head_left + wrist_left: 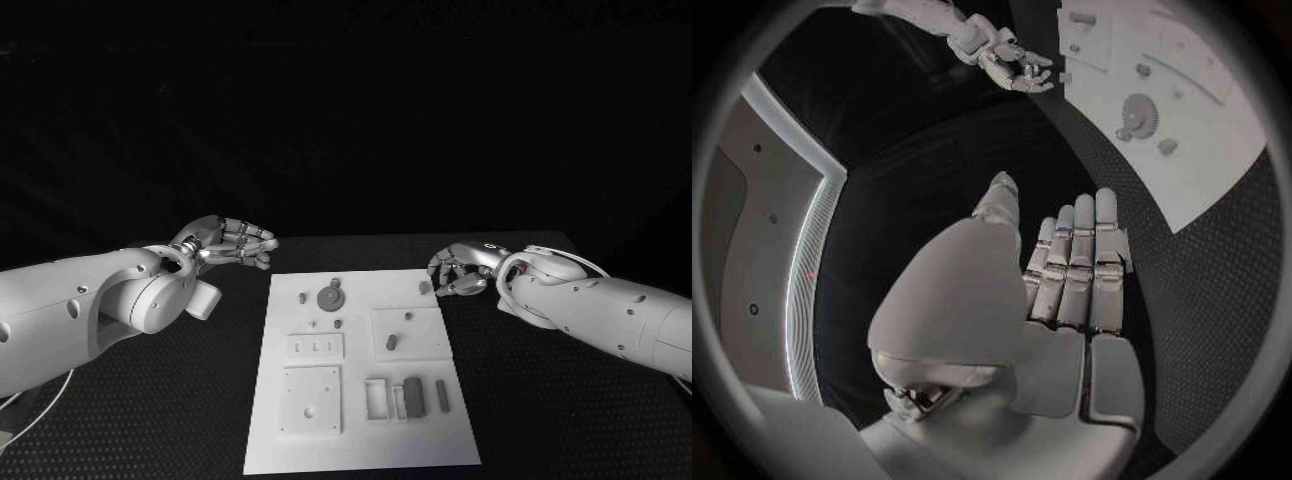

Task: Assemble the parts on the task board

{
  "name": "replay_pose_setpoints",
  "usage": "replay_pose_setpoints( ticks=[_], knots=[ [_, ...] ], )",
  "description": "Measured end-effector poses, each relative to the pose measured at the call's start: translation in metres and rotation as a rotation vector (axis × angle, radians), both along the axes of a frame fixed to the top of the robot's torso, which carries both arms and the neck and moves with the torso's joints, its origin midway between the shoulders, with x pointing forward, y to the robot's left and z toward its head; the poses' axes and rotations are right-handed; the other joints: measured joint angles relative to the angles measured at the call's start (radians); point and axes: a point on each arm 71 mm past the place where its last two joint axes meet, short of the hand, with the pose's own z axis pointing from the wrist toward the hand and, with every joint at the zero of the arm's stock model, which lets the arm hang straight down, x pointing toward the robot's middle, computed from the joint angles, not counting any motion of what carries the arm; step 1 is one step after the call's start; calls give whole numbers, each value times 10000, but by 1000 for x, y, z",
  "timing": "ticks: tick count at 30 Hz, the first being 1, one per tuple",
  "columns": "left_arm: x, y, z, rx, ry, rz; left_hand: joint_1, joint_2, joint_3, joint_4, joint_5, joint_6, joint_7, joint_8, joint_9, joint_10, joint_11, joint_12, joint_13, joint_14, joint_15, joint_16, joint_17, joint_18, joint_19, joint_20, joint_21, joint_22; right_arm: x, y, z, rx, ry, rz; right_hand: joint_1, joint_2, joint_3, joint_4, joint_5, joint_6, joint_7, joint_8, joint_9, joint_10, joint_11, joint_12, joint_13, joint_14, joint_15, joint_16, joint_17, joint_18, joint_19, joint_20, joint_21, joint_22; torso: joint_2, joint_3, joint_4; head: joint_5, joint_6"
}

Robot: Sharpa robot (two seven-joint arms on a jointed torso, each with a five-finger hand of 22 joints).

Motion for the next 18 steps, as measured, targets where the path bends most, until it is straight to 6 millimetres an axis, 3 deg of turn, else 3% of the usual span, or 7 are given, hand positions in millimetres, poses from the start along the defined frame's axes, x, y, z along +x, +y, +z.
replay_pose_setpoints(
  ticks=[18],
  knots=[
    [-3,0,0,-17,15,-83,0,0,0,0,0,0,0,0,-3,0,-1,0,8,0,0,0,11,88,0,0,0,8,3,4,-17,-18,189,-31,0,0,-27,27,0,-52,49,-40,-24,163,-21,-59,-37,2,-1,-36,17,5,19,18,-40,0,7,-27,32,31,-139]
  ],
)
